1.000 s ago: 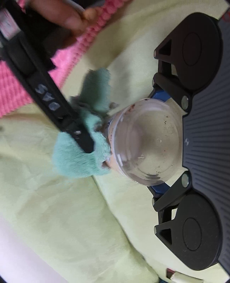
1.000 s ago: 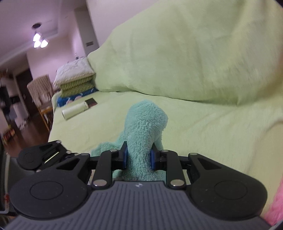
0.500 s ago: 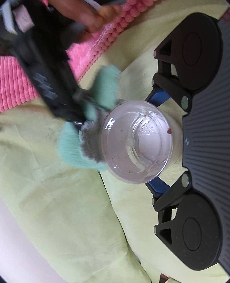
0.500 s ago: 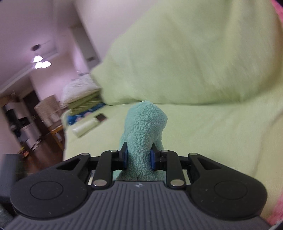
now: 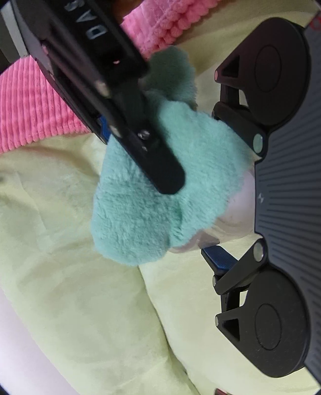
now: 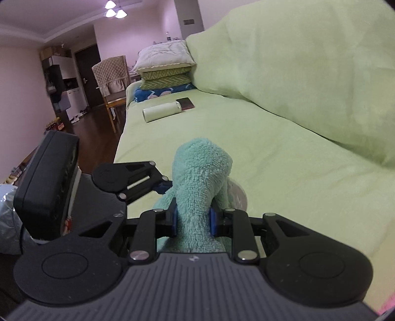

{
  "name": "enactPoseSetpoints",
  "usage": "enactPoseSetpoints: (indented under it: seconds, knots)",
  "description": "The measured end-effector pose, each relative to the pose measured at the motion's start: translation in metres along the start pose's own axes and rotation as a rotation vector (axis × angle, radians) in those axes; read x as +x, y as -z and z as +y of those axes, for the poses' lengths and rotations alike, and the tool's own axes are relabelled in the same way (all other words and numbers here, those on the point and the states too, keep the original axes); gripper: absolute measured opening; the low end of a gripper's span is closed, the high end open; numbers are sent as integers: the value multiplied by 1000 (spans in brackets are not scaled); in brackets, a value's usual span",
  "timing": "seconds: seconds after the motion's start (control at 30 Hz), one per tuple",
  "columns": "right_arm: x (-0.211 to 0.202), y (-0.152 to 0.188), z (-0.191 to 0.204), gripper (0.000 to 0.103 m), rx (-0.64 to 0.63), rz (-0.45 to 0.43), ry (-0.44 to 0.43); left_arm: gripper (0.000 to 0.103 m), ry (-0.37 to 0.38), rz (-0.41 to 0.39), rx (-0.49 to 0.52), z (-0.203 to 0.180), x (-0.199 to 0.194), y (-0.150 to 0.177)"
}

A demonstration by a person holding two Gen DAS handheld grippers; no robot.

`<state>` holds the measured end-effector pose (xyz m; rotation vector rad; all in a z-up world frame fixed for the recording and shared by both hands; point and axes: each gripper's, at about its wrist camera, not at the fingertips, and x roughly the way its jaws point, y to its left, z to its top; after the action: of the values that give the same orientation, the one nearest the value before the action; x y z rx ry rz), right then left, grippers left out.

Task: Clean container
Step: 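Rotate the jar with the left gripper while the right gripper wipes its rim, then wipe the jar's open rim with the teal cloth while the left gripper holds the jar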

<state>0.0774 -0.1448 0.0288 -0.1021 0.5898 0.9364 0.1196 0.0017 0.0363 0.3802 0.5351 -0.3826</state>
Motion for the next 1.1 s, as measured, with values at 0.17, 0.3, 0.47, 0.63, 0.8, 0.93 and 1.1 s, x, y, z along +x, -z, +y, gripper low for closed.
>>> enactPoseSetpoints:
  seconds: [0.17,0.3,0.47,0.63,0.8,0.93,1.1]
  knots:
    - [17,-7,4,21,-18,-20,34,86,-5,9,-11,0,3,4]
    - [27,-9,3,20,-17,-48,96,87,-26,4,18,-7,5,6]
    - [39,-7,9,20,-58,-80,220,87,-31,1,-7,-8,6,6]
    - [41,-3,11,20,-99,-86,356,87,-41,0,0,-13,4,6]
    - [17,-1,-6,20,-16,-34,418,85,-37,24,13,-17,7,8]
    - [-16,3,-26,20,126,-89,322,85,-43,30,42,-23,6,10]
    - [-32,1,-25,20,116,-115,187,86,-19,31,59,-23,2,11]
